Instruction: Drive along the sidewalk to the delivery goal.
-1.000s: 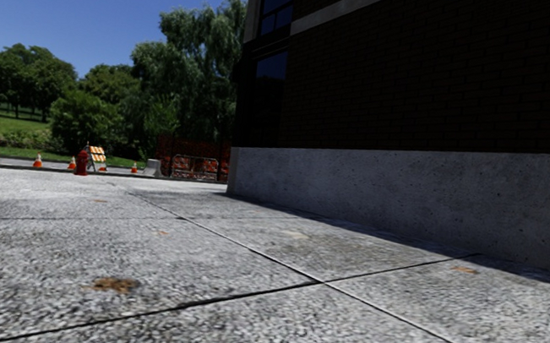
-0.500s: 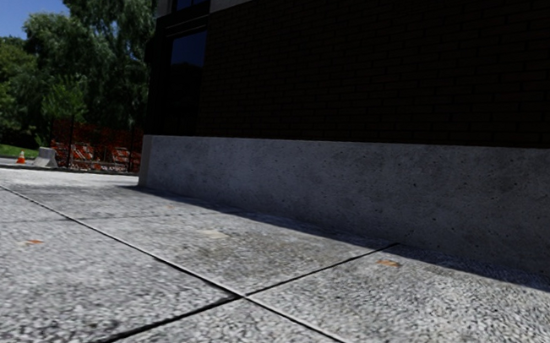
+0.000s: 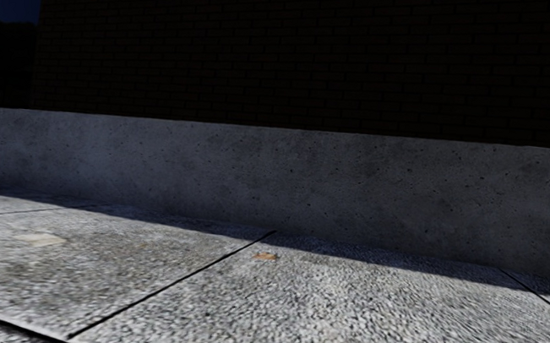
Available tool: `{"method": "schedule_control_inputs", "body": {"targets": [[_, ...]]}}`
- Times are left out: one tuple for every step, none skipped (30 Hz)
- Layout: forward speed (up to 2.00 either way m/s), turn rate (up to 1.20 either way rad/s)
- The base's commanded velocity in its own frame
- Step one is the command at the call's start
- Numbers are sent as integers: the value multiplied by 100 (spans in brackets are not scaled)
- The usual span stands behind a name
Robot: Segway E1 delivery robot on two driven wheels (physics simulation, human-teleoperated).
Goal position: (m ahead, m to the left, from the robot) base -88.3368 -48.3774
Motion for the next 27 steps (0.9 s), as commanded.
{"method": "schedule_control_inputs", "body": {"targets": [[100,-85],[100,-85],[100,-85],[100,-85],[100,-85],[100,-85],[100,-85],[100,-85],[101,-85],[101,-85],[102,-85],[103,-85],[106,-85],[106,-85],[109,-85],[111,-85],[112,-85],[113,-85],[114,-85],[115,-85],[117,-85],[117,-85],[119,-85],[120,-85],[121,-85],[122,-85],[122,-85]]}}
